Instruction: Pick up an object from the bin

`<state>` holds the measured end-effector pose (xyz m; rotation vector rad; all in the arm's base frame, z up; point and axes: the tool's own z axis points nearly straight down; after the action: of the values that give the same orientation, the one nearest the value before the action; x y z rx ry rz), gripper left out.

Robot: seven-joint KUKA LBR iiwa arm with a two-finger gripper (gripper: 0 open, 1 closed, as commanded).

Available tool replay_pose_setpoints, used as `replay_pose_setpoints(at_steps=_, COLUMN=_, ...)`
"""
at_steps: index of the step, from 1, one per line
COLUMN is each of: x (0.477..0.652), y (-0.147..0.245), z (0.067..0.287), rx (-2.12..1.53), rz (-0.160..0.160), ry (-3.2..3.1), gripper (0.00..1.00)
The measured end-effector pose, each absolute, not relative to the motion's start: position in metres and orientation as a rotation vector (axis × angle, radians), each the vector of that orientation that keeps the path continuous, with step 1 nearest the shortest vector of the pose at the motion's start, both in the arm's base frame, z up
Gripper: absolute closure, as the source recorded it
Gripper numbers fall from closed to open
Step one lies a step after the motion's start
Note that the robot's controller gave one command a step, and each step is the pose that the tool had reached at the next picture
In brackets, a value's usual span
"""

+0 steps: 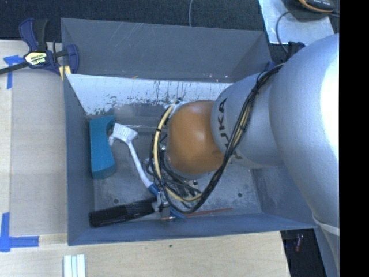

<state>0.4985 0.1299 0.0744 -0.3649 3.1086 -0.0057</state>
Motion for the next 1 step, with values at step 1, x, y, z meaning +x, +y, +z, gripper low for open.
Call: replay_pose_setpoints(at_steps=1, x=0.4986, y=0.1299, z=0.0744, rx=-0.364, rz=-0.006, ry=3.109, gripper=1.00)
